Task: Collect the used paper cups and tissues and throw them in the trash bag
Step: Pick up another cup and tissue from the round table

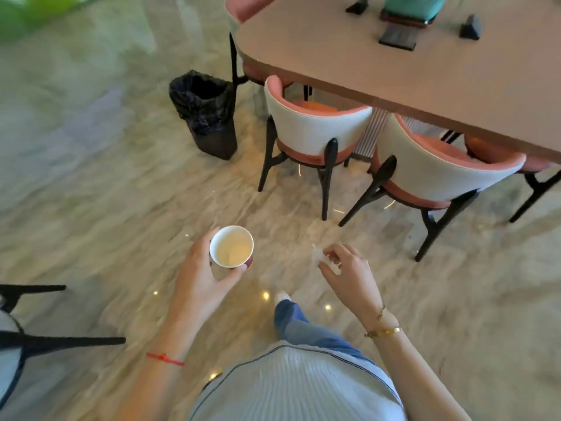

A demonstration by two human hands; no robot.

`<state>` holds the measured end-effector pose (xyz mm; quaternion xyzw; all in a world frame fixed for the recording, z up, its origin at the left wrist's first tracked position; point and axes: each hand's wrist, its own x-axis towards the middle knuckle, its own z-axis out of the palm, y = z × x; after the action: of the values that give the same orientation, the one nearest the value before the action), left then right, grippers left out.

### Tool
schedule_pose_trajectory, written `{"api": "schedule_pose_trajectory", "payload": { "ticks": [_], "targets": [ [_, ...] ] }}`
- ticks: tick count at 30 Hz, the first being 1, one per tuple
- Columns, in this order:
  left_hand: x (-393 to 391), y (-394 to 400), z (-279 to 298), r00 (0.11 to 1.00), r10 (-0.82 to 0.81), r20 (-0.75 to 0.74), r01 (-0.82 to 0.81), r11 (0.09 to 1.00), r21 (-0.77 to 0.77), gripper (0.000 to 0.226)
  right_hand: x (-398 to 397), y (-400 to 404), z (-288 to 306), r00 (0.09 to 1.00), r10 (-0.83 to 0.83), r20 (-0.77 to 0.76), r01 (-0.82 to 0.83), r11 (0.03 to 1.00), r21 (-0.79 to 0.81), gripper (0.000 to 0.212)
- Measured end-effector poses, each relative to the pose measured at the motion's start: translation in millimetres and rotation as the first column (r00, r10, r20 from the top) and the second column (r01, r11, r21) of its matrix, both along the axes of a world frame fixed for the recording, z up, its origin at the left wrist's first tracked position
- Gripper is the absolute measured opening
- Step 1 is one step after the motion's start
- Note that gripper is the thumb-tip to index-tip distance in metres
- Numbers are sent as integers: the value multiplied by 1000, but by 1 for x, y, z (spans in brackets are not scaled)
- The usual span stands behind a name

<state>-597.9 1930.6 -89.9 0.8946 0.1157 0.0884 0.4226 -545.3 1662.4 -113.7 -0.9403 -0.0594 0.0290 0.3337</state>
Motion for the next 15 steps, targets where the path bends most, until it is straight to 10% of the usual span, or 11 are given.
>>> {"api": "schedule_pose_trajectory", "payload": {
  "ticks": [15],
  "targets": [
    [262, 110, 7, 960, 278, 15, -278, 960, -5, 83, 330, 141, 16, 942, 332, 43, -331, 943, -32, 17]
  ]
}}
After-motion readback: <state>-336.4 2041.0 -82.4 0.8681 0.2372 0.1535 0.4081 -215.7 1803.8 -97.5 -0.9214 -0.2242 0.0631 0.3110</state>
